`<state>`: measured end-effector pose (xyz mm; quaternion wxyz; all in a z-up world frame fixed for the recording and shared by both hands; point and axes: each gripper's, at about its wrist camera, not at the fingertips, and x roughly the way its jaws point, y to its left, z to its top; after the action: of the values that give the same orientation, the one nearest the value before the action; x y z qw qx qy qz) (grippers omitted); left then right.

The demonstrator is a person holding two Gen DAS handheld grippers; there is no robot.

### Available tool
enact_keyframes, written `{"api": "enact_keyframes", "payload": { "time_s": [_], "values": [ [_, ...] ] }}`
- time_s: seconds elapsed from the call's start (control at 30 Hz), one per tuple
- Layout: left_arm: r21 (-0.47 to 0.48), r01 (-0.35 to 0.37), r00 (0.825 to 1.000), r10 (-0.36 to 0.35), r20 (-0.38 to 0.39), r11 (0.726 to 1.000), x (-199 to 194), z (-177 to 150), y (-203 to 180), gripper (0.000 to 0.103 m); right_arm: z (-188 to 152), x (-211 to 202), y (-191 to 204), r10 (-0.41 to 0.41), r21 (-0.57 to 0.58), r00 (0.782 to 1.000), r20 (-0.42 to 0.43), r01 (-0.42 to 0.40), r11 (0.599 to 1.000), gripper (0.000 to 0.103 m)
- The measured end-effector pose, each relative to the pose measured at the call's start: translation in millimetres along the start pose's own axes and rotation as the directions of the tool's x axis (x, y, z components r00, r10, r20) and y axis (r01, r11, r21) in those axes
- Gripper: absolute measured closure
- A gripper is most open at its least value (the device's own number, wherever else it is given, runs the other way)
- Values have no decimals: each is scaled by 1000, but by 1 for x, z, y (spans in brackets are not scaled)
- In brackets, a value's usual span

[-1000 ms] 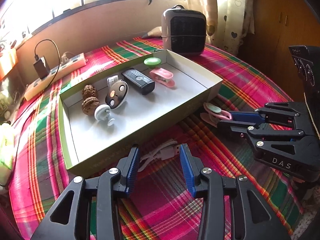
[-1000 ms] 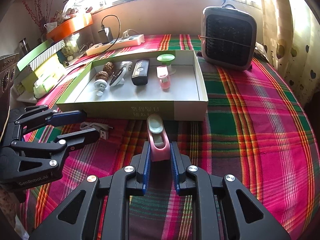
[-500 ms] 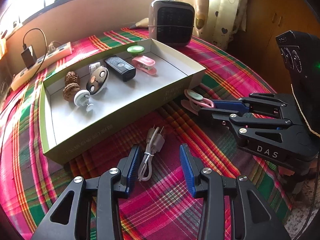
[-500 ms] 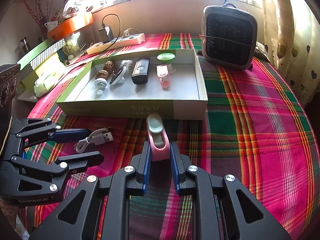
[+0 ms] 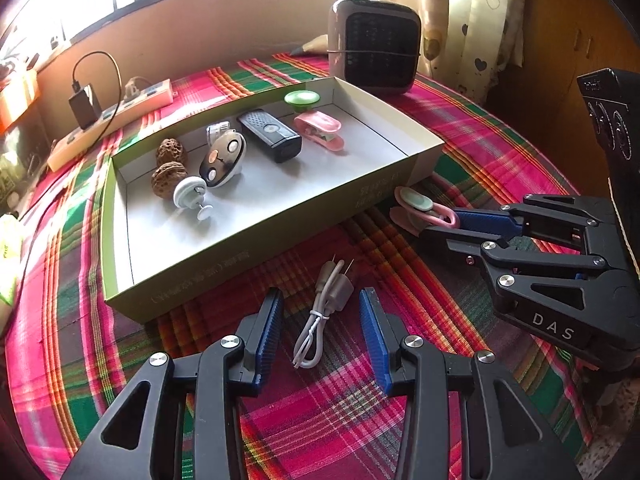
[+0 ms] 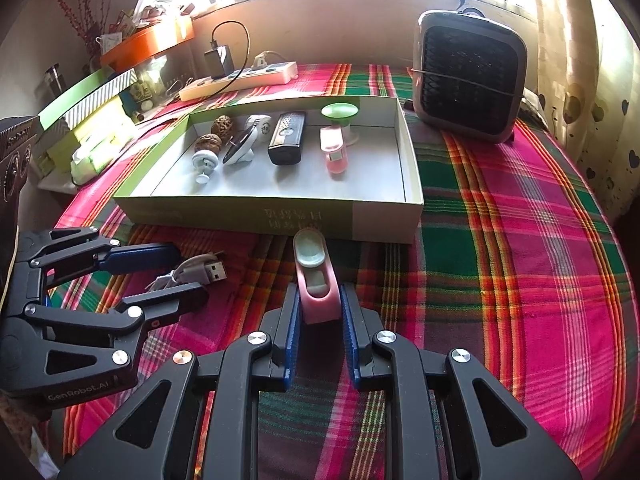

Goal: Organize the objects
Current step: 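Close the left gripper on the white USB cable while the right gripper holds the pink holder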

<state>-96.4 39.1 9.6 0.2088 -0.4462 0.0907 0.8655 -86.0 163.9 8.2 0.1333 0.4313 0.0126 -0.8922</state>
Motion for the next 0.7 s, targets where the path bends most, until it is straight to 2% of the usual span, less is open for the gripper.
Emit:
{"api": "enact_keyframes", "payload": {
  "time_s": [0.17,0.4,0.7],
  "values": [
    [22,-27,1000,27,10,999,2,1,-4,65,4,3,4,9,-22,1000,-2,-9,1000,67],
    [20,-32,999,32,25,999,2,0,-4,67,7,7,6,-17,-43,1000,-1,17,999,67],
    [25,-33,999,32,37,999,4,2,-5,83,9,9,7,-33,-63,999,-2,33,997,68]
  ]
}}
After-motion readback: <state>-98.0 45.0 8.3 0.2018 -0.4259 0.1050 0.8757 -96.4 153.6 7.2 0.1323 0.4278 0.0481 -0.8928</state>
